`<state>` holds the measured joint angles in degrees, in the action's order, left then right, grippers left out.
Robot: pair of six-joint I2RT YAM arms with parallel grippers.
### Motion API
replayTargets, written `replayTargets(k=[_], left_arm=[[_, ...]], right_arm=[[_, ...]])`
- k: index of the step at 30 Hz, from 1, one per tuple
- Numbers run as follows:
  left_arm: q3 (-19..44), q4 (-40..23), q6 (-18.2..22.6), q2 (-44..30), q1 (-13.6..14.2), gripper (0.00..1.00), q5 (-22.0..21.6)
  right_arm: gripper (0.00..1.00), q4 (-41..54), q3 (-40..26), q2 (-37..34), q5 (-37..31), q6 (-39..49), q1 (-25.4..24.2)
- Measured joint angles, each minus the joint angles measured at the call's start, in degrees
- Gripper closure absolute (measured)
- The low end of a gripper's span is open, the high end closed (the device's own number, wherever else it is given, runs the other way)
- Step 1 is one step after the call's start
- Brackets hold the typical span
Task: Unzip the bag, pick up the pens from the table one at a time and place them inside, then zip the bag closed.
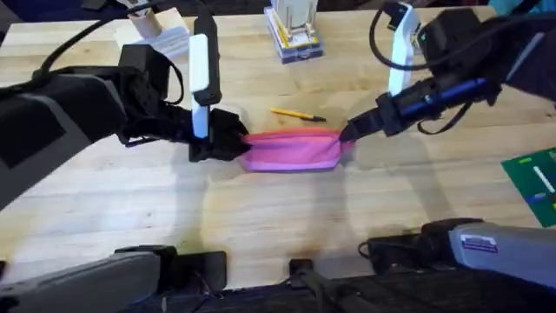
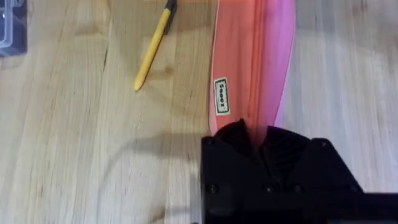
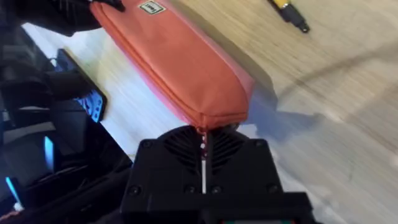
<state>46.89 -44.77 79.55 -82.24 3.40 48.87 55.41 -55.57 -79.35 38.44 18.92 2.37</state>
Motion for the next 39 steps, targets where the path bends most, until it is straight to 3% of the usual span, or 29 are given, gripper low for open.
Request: replayTargets(k=[6, 10, 19, 28, 33, 39], left_arm=[[0.0, 0.1, 0.0, 0.0, 0.2, 0.958, 1.5], [0.0, 0.3, 0.0, 0.0, 0.1, 0.958, 0.9], [0.0, -0.1, 0.0, 0.0, -1.6, 0.959, -6.5], [0.0, -0.9, 0.0, 0.0, -1.8, 0.959, -10.2], [0.0, -0.9, 0.0, 0.0, -1.8, 0.959, -10.9], [0.0, -0.6, 0.0, 0.0, -1.8, 0.959, -10.6]], right_arm=[[0.972, 1.8, -5.7, 0.0, -2.5, -0.1, 0.7], [0.971, 1.2, -8.9, 0.0, -4.6, -1.0, 3.7], [0.971, -10.8, -10.0, 0.0, -9.8, -7.5, 18.5], [0.971, -21.3, -11.5, 0.8, -10.1, -16.0, 30.6], [0.971, -21.5, -11.6, 1.0, -9.7, -18.1, 33.0], [0.971, -18.9, -11.6, 2.4, -9.4, -19.0, 32.2]])
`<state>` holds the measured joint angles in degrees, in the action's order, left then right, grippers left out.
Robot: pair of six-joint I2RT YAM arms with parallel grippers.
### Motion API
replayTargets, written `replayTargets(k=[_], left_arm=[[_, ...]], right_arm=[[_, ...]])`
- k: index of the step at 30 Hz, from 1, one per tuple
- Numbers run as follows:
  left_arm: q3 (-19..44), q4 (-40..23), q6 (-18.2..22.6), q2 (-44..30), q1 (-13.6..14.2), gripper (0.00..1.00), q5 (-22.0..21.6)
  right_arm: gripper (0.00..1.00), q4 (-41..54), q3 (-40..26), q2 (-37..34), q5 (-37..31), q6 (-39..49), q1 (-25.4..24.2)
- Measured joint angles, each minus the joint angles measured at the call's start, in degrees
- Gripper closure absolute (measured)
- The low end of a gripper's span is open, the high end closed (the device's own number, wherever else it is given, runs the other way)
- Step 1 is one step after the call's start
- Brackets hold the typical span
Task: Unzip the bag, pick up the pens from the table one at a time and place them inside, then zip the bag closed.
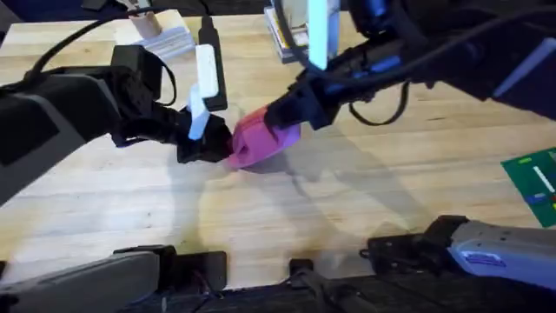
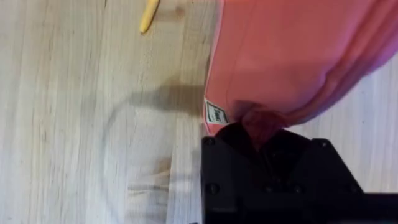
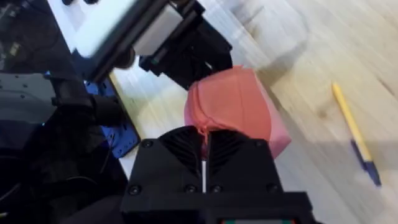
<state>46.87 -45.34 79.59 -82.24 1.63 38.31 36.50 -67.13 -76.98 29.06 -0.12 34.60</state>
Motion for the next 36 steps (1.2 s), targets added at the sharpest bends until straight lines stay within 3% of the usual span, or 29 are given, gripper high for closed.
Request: replayTargets(k=[3, 9, 10, 22, 30, 36], left_arm=[[0.0, 0.2, 0.0, 0.0, 0.1, 0.959, 1.4], [0.0, 0.4, 0.0, 0.0, 0.5, 0.959, 5.3], [0.0, 0.9, 0.0, 0.0, 0.7, 0.959, 7.2], [0.2, 0.8, 0.0, 0.0, 1.4, 0.959, 7.9], [0.2, 0.8, 0.0, 0.0, 1.4, 0.959, 8.0], [0.2, 0.8, 0.0, 0.0, 1.4, 0.958, 8.0]], right_arm=[[0.931, 3.0, 0.0, 1.7, 0.4, -0.4, -2.3], [0.097, 7.3, -0.1, 8.4, 2.8, -1.0, -10.2], [0.027, 8.3, -0.2, 9.7, 3.2, -0.8, -11.8], [0.005, 16.4, -0.3, 20.4, 4.3, -1.0, -27.3], [0.004, 17.6, -0.3, 20.8, 3.3, 0.2, -29.8], [0.004, 23.2, -0.3, 18.2, -1.4, 12.1, -29.8]])
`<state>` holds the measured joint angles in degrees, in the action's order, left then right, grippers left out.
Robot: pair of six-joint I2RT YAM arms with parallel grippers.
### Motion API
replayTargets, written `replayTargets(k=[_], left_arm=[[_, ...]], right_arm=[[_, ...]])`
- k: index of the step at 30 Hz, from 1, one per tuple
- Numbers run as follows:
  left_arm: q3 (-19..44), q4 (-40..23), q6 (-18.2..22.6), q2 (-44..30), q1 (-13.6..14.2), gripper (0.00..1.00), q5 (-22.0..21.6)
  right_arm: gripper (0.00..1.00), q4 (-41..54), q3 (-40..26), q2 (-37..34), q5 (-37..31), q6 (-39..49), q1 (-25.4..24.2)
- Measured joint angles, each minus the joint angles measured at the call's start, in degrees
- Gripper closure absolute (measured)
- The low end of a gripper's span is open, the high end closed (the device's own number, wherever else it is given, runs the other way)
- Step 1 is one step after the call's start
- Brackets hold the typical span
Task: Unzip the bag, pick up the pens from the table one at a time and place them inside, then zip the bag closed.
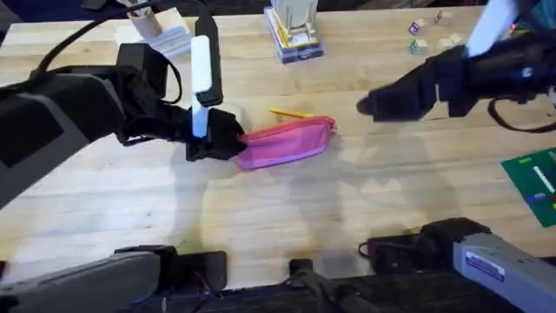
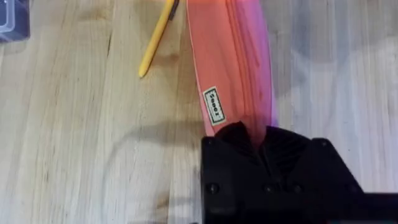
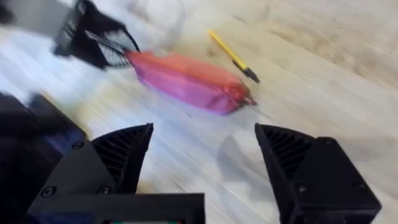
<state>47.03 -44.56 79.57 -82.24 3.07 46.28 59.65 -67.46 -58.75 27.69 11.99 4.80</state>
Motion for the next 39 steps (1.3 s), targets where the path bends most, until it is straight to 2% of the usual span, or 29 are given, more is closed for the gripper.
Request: replayTargets(k=[1, 8, 9, 23, 33, 39], left_arm=[[0.0, 0.0, 0.0, 0.0, 0.0, 0.959, 0.0], [0.0, 0.0, 0.0, 0.0, 0.0, 0.959, 0.0], [0.0, 0.0, 0.0, 0.0, 0.0, 0.959, 0.0], [0.0, 0.0, 0.0, 0.0, 0.0, 0.959, 0.0], [0.0, 0.0, 0.0, 0.0, 0.0, 0.959, 0.0], [0.0, 0.0, 0.0, 0.0, 0.0, 0.959, 0.0]], right_arm=[[0.004, 2.7, 0.0, -2.6, -1.5, 11.2, 0.0], [0.005, 0.7, 0.0, -7.9, -2.6, 34.2, 0.0], [0.004, 0.7, 0.0, -9.5, -2.9, 39.9, 0.0], [0.005, 1.3, 0.0, -11.6, -6.4, 49.5, 0.0], [0.005, 2.3, 0.0, -12.1, 1.3, 58.8, -3.7], [0.005, 2.3, 0.0, -18.5, 5.6, 60.8, -4.7]])
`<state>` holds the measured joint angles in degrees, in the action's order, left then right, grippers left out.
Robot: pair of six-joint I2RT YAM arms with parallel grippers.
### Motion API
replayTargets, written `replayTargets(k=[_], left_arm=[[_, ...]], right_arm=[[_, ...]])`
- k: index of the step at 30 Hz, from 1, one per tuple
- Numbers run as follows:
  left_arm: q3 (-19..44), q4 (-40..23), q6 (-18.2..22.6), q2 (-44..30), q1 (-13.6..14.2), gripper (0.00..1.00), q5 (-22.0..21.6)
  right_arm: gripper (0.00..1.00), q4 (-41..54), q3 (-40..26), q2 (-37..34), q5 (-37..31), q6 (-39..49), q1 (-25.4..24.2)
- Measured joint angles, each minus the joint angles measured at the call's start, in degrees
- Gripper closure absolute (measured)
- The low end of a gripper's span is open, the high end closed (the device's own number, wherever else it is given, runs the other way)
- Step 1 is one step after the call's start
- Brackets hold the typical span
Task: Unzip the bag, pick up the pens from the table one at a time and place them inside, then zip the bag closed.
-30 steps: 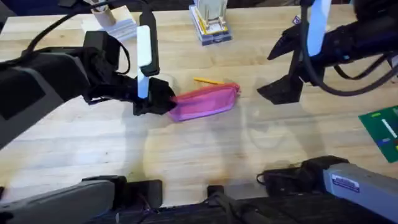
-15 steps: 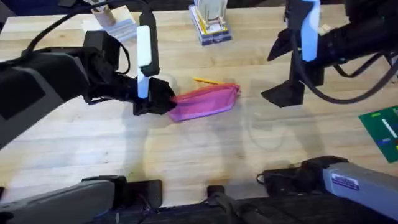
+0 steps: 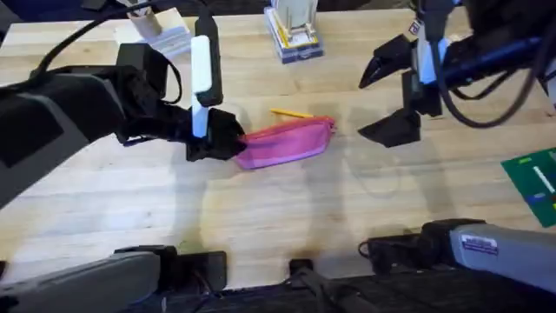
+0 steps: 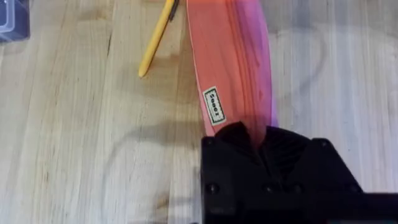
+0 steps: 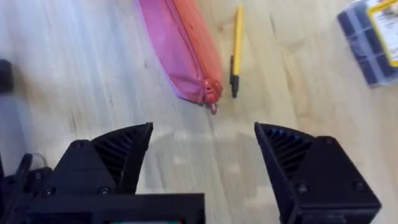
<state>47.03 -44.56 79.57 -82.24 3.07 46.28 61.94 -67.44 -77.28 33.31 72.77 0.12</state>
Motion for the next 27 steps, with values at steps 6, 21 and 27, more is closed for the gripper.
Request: replayTargets(k=[6, 21, 27], left_arm=[[0.0, 0.0, 0.0, 0.0, 0.0, 0.959, 0.0], [0.0, 0.0, 0.0, 0.0, 0.0, 0.959, 0.0], [0.0, 0.0, 0.0, 0.0, 0.0, 0.959, 0.0]], right_arm=[[0.004, -0.3, 0.0, -4.7, 1.5, 0.6, 0.1], [0.005, -2.8, 0.0, -15.8, 2.4, 4.0, 1.3], [0.005, -5.5, 0.0, -18.4, 2.4, 4.5, 2.9]])
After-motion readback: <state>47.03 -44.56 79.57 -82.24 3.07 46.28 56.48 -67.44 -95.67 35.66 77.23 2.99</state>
